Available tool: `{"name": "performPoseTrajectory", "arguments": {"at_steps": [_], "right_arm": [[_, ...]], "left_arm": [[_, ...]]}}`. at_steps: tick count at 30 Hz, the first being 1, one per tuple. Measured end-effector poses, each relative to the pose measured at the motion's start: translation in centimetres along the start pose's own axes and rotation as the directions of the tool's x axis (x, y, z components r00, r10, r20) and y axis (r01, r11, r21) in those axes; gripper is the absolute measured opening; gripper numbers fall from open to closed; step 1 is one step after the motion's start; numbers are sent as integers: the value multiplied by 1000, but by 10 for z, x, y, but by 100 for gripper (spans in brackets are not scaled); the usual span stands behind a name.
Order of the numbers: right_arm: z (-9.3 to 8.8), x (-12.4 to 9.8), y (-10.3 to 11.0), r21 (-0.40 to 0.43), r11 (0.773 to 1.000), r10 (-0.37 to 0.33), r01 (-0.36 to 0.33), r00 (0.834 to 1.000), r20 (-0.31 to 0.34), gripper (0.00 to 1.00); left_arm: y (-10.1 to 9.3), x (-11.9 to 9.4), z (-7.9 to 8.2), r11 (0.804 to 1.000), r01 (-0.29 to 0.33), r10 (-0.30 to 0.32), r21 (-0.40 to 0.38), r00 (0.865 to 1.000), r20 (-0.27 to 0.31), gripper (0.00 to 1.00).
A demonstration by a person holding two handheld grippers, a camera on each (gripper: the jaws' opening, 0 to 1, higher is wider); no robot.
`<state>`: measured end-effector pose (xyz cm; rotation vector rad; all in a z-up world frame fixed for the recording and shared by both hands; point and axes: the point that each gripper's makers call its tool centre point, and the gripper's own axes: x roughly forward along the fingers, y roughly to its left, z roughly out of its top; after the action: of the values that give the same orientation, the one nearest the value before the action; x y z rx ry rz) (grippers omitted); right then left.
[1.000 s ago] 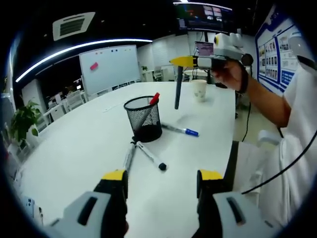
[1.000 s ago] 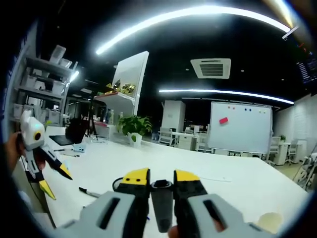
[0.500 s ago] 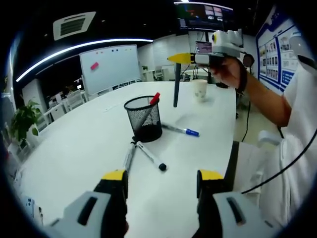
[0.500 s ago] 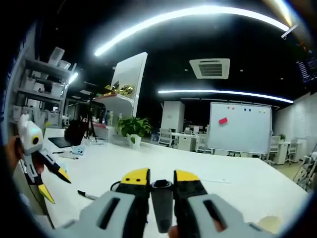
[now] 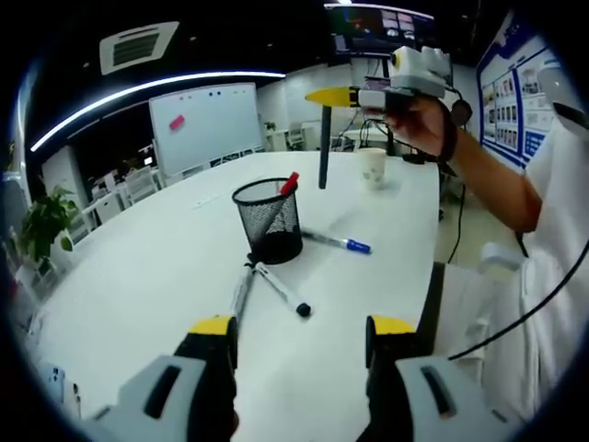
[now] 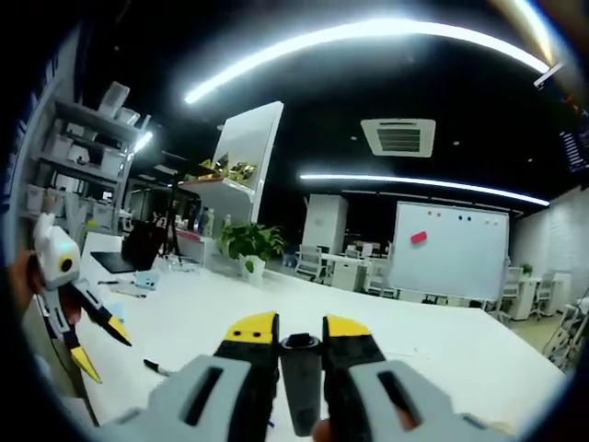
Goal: Place the scattered laser pointers and whiteboard markers into the pen holder and stack the scattered paper cups together
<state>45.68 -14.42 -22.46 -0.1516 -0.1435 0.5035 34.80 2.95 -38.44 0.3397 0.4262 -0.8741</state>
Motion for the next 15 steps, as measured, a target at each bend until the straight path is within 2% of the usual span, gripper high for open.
{"name": "performPoseTrajectory", "arguments": {"at_steps": [4,11,15], "right_arm": [[10,4,2,-12,1000,4,-4,1000,20,18],[14,7,3,-14,1000,5,-5,1000,29,18],[22,9,3,-20,1000,6,-5,999,41,18]], "left_arm": [[0,-1,1,1000,-1,1,2,1000,2,57],[4,-6,-1,1000,-14,14,-2,1000,1,57],[4,-6,1,1000,-14,14,0,1000,5,57]]}}
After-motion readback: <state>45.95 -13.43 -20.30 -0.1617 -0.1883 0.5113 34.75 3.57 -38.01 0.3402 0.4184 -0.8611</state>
